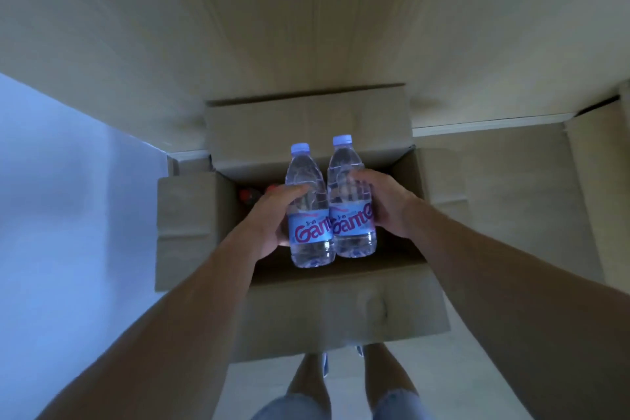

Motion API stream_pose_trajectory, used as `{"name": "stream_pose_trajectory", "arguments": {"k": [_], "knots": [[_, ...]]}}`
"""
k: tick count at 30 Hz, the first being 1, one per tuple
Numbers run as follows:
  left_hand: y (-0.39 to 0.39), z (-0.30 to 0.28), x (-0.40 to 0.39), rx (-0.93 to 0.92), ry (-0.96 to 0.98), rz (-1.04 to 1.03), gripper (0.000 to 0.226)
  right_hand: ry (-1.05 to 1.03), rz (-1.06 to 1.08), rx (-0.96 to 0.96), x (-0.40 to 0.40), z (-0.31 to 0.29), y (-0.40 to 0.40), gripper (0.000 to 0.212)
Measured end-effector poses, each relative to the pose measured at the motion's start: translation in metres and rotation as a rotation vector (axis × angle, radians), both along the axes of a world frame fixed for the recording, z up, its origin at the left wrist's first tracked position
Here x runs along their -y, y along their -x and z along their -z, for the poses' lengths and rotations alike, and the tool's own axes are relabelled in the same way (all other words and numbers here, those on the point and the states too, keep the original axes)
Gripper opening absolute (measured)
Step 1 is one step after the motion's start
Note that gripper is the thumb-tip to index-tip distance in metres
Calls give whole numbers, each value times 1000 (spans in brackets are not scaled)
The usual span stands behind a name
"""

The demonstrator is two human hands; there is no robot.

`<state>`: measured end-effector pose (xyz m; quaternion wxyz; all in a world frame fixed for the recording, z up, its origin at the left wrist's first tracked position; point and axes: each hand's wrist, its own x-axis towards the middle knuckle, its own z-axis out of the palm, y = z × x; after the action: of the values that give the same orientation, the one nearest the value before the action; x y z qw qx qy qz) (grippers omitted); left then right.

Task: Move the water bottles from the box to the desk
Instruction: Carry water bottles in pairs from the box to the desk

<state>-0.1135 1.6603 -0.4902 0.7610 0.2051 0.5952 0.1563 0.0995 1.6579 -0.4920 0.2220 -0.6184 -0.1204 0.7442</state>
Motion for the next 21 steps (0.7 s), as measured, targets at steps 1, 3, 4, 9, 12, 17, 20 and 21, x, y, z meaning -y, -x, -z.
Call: {"name": "stream_pose_trajectory", "arguments": {"k": [1,3,4,9,12,17,20,21], "knots": [[0,-16,1,11,-33,29,20,-5,18,-24,2,-16,2,51],[3,-47,3,30,-89,42,22,-27,37,-69,5,-47,5,53],[4,-63,4,39,-109,36,24,-45,28,-82,6,-62,5,54],[14,-131,1,91,-160,51,53,-173,-60,-127,9,-131,8,41],[18,-165,1,117,-168,98,55,-227,-58,-146,16,-168,10,49],[22,-201,8,123,-150,152,57,-251,-2,-85,33,-203,10,63],[21,-226,15,124,-169,170,60,-245,33,-47,45,-226,12,65],[20,-235,16,126,-184,176,64,-243,44,-36,47,-234,13,68]]}}
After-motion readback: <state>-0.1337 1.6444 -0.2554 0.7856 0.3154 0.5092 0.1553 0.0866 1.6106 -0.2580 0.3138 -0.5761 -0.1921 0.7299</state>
